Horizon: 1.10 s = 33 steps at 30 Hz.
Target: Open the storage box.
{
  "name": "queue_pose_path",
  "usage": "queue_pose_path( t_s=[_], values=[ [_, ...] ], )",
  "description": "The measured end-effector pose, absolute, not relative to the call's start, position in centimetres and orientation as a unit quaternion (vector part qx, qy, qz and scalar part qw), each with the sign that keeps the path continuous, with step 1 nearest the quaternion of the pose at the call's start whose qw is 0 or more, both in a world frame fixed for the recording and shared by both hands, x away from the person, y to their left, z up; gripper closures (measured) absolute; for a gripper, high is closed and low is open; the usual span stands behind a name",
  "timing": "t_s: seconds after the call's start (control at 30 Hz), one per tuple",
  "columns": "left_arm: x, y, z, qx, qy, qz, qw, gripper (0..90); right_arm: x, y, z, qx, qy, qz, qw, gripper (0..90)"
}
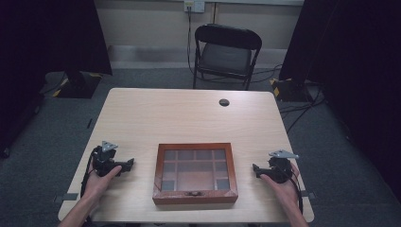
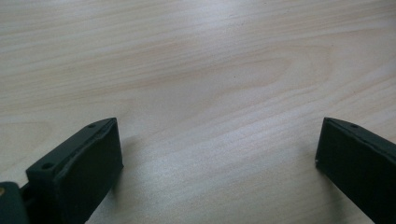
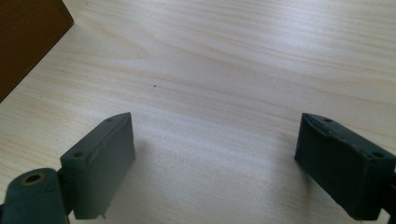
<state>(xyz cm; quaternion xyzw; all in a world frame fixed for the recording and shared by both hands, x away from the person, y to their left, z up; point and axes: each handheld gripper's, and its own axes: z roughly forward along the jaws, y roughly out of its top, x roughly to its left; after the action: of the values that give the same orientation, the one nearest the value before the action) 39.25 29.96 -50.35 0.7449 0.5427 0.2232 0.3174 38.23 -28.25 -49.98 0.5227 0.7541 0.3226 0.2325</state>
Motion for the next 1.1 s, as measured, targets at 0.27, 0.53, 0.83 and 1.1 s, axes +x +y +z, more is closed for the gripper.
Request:
queue_pose_path(
  t_s=[0.27, 0.53, 0.83, 1.1],
  values=[
    [39.3, 30.0, -50.3, 0.746, 0.542, 0.223, 0.317, 0.0, 38.1, -27.7, -49.2, 0.531, 0.758, 0.321, 0.200, 17.9],
    [39.3, 29.9, -50.4, 0.745, 0.543, 0.225, 0.317, 0.0, 37.7, -27.1, -47.8, 0.512, 0.761, 0.360, 0.171, 30.2],
    [39.3, 29.9, -50.4, 0.744, 0.543, 0.225, 0.317, 0.0, 36.9, -26.0, -45.4, 0.464, 0.772, 0.407, 0.151, 40.4],
    [39.3, 29.9, -50.4, 0.745, 0.543, 0.225, 0.317, 0.0, 36.3, -24.5, -44.1, 0.425, 0.787, 0.428, 0.132, 49.1]
  ],
)
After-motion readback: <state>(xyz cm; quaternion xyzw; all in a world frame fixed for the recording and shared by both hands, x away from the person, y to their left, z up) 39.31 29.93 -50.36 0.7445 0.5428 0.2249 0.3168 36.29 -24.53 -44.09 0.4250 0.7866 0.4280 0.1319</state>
